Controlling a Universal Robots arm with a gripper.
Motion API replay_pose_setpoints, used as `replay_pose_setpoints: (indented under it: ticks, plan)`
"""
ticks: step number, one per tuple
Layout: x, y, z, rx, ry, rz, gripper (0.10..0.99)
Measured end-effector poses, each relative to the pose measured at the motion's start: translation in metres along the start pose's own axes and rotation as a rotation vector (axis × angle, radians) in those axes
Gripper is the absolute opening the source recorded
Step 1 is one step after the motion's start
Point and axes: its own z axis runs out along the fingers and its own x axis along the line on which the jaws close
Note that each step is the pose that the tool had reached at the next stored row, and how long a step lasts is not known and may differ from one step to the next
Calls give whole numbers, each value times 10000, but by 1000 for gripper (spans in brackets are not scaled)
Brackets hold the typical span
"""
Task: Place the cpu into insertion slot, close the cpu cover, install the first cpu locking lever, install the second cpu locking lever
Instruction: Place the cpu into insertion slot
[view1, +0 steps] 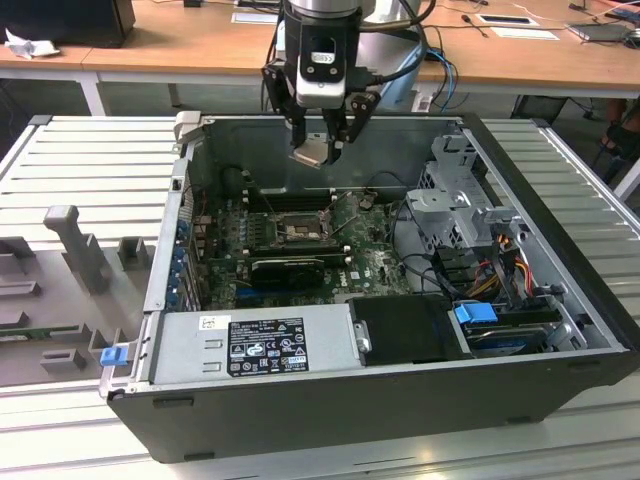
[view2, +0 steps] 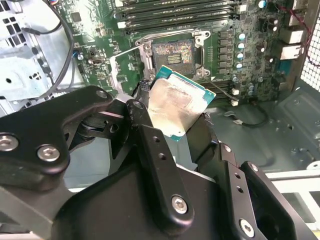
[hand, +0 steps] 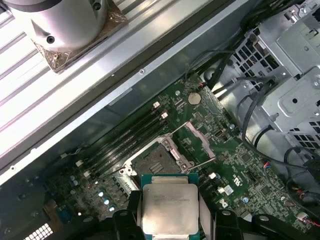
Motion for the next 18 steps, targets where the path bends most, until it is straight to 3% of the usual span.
replay_pose_setpoints:
  ticks: [11, 18]
  plan:
    - [0, -1, 8, -39, -143, 1663, 541]
    - [0, -1, 11, -51, -186, 2172, 541]
